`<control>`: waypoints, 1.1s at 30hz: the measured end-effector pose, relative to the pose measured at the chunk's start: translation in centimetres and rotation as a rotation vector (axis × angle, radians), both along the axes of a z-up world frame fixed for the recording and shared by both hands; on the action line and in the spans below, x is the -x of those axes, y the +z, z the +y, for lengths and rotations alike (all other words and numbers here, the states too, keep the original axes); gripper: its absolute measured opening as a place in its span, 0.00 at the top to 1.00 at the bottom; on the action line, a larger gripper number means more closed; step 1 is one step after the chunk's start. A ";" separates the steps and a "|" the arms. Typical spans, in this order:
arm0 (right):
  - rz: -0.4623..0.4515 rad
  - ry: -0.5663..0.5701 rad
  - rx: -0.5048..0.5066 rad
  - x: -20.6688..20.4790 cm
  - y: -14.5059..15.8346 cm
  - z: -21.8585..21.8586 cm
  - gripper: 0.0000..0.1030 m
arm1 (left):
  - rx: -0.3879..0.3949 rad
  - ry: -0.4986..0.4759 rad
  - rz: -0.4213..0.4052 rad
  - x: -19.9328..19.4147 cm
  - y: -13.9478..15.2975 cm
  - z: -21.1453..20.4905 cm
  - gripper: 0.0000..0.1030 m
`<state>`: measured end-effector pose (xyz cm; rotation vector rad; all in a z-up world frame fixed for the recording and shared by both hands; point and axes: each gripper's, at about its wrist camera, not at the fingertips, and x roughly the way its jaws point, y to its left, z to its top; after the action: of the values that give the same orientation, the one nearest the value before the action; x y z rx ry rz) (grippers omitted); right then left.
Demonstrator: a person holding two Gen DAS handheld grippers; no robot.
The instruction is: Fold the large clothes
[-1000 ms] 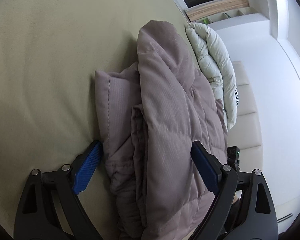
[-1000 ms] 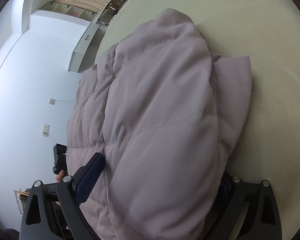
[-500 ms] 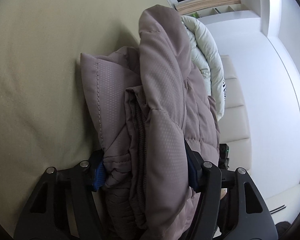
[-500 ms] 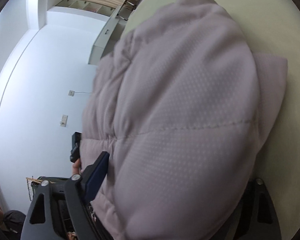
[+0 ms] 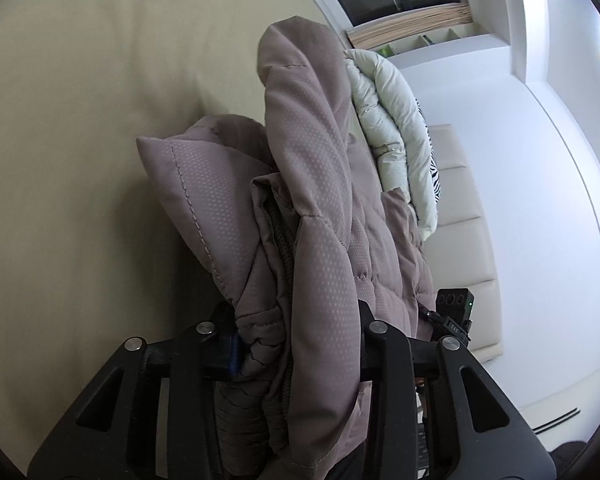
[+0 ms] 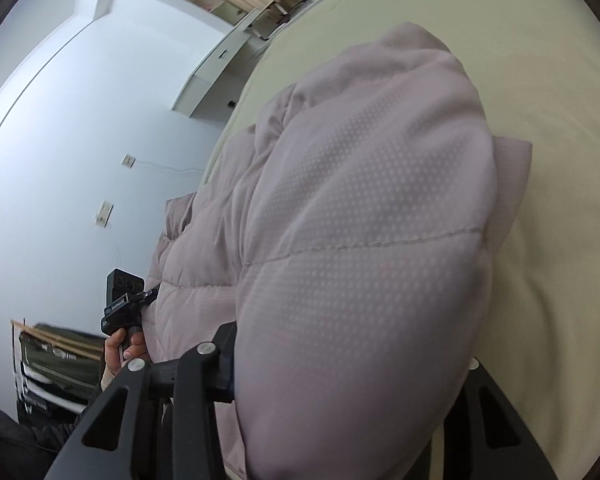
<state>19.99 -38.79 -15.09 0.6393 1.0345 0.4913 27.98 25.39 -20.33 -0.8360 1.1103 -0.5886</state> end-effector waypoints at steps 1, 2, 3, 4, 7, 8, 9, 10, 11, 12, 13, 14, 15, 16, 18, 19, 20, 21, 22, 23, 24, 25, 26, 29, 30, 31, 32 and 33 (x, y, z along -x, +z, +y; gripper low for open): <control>-0.006 0.015 0.001 1.0 0.4 0.9 0.54 | -0.001 0.007 -0.005 1.8 0.6 0.9 0.68; -0.012 0.032 0.001 2.1 0.7 1.8 0.54 | 0.000 0.016 -0.008 3.6 1.2 1.5 0.68; -0.015 0.044 -0.004 3.0 1.0 2.6 0.54 | -0.001 0.023 -0.012 5.4 1.6 2.3 0.68; -0.017 0.054 -0.015 4.0 1.0 3.3 0.54 | 0.006 0.023 -0.016 6.6 2.0 2.7 0.68; -0.001 0.068 -0.045 6.7 -0.2 5.0 0.54 | -0.007 0.037 0.016 8.8 1.3 4.0 0.67; 0.018 0.059 -0.048 7.2 -1.4 5.2 0.53 | -0.013 0.043 0.049 9.1 0.4 4.0 0.65; 0.041 0.040 -0.053 7.4 -2.8 5.1 0.50 | -0.007 0.049 0.076 9.3 -0.8 4.2 0.62; 0.070 -0.004 -0.078 7.8 -4.8 4.5 0.47 | 0.011 0.057 0.105 9.1 -2.3 4.5 0.60; 0.086 -0.053 -0.123 8.4 -6.6 3.4 0.41 | 0.036 0.066 0.119 8.7 -3.8 4.4 0.55; 0.082 -0.093 -0.178 9.2 -8.1 2.3 0.41 | 0.047 0.068 0.116 8.3 -4.5 3.9 0.52; 0.069 -0.121 -0.213 9.5 -8.7 1.8 0.41 | 0.037 0.072 0.113 8.1 -4.7 3.3 0.51; 0.061 -0.143 -0.220 9.7 -8.8 1.6 0.41 | 0.021 0.078 0.115 8.0 -4.7 3.0 0.49; 0.063 -0.156 -0.204 9.6 -8.5 1.7 0.41 | 0.011 0.081 0.117 7.9 -4.6 2.8 0.48; 0.068 -0.162 -0.186 9.5 -8.1 1.9 0.41 | 0.007 0.086 0.120 7.8 -4.5 2.5 0.48; 0.074 -0.174 -0.147 10.4 -7.2 2.2 0.44 | 0.004 0.093 0.119 8.0 -4.1 2.1 0.49; 0.067 -0.175 -0.138 10.4 -6.5 2.6 0.45 | -0.020 0.095 0.105 8.3 -3.7 1.8 0.50; 0.053 -0.174 -0.128 10.8 -5.8 2.5 0.48 | -0.032 0.101 0.099 8.3 -3.2 1.4 0.52; 0.030 -0.171 -0.115 10.8 -5.0 2.7 0.51 | -0.041 0.106 0.089 8.1 -2.3 -0.1 0.54; 0.015 -0.166 -0.104 11.6 -4.3 2.7 0.52 | -0.046 0.105 0.078 8.1 -1.8 0.1 0.56; 0.003 -0.165 -0.098 12.2 -3.9 2.2 0.53 | -0.041 0.102 0.060 7.8 -0.5 -1.0 0.59; -0.014 -0.165 -0.095 12.2 -3.2 2.3 0.54 | -0.033 0.098 0.046 7.7 0.4 -1.6 0.60; -0.024 -0.164 -0.095 12.3 -2.8 2.4 0.54 | -0.026 0.091 0.026 7.3 1.2 -2.1 0.60; -0.026 -0.166 -0.098 12.3 -2.5 2.2 0.54 | -0.028 0.083 0.013 6.9 1.6 -2.7 0.60; -0.001 -0.194 -0.099 12.2 -3.4 0.9 0.53 | -0.058 0.063 0.030 5.5 0.7 -3.4 0.59; 0.021 -0.208 -0.096 12.0 -4.4 0.4 0.48 | -0.073 0.062 0.060 5.0 -0.9 -3.6 0.54; 0.041 -0.216 -0.092 11.6 -5.4 0.4 0.44 | -0.054 0.076 0.085 4.9 -2.1 -3.6 0.50; 0.060 -0.216 -0.095 11.6 -6.6 0.1 0.34 | 0.008 0.102 0.109 5.0 -3.3 -3.3 0.47; 0.077 -0.223 -0.133 11.5 -7.8 0.0 0.29 | 0.057 0.115 0.108 5.3 -3.9 -3.2 0.47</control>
<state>8.46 -38.80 -22.89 0.8868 0.9938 0.3435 22.67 22.18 -24.19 -0.9841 1.1395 -0.4857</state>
